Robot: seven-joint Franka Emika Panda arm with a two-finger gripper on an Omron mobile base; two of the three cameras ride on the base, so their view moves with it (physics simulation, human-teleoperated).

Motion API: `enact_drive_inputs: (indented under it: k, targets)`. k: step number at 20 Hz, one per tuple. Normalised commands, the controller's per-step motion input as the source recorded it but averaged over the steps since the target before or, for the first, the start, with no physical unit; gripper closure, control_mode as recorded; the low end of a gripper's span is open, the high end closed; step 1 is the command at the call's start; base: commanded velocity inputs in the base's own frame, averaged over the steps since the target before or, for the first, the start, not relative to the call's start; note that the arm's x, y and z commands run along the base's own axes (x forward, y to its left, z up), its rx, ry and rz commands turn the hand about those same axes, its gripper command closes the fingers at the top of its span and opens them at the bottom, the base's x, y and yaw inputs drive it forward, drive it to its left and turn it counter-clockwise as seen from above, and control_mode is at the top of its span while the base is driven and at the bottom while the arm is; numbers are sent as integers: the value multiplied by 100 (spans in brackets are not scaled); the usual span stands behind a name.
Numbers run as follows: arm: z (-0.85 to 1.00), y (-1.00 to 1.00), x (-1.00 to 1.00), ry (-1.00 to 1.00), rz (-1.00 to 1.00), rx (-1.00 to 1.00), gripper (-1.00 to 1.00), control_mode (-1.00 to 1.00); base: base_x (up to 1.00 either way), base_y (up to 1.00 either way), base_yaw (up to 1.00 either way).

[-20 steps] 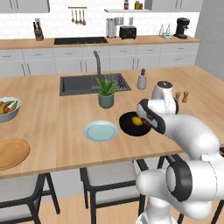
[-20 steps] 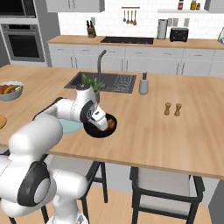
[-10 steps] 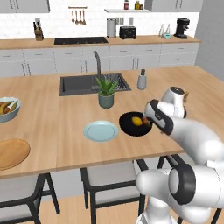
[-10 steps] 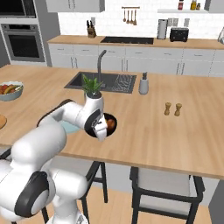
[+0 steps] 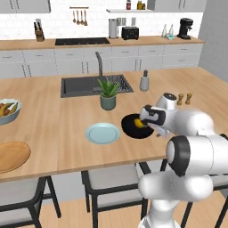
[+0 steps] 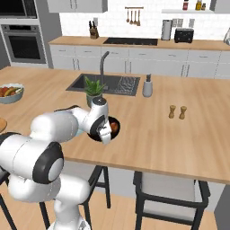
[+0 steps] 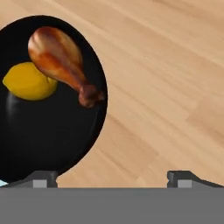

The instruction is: Pick the chicken drumstick and lemon from their plates and place them in the bowl. Then put the bowl in the fridge.

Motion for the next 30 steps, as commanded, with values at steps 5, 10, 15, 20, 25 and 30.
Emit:
enact_drive_inputs:
  k: [5, 10, 15, 20, 25, 30]
  targets:
    - [-17, 0, 45, 7, 0, 1, -100, -100, 0, 0, 0]
    - [-17, 0, 39, 7, 0, 0, -100, -100, 0, 0, 0]
    - [-36, 0, 0, 10, 0, 1, -100, -100, 0, 0, 0]
    - [-33, 0, 0, 7, 0, 1, -100, -100, 0, 0, 0]
    - [-30, 2, 0, 2, 0, 0, 100, -100, 0, 0, 0]
    - [-25, 12, 2, 0, 0, 0, 100, -100, 0, 0, 0]
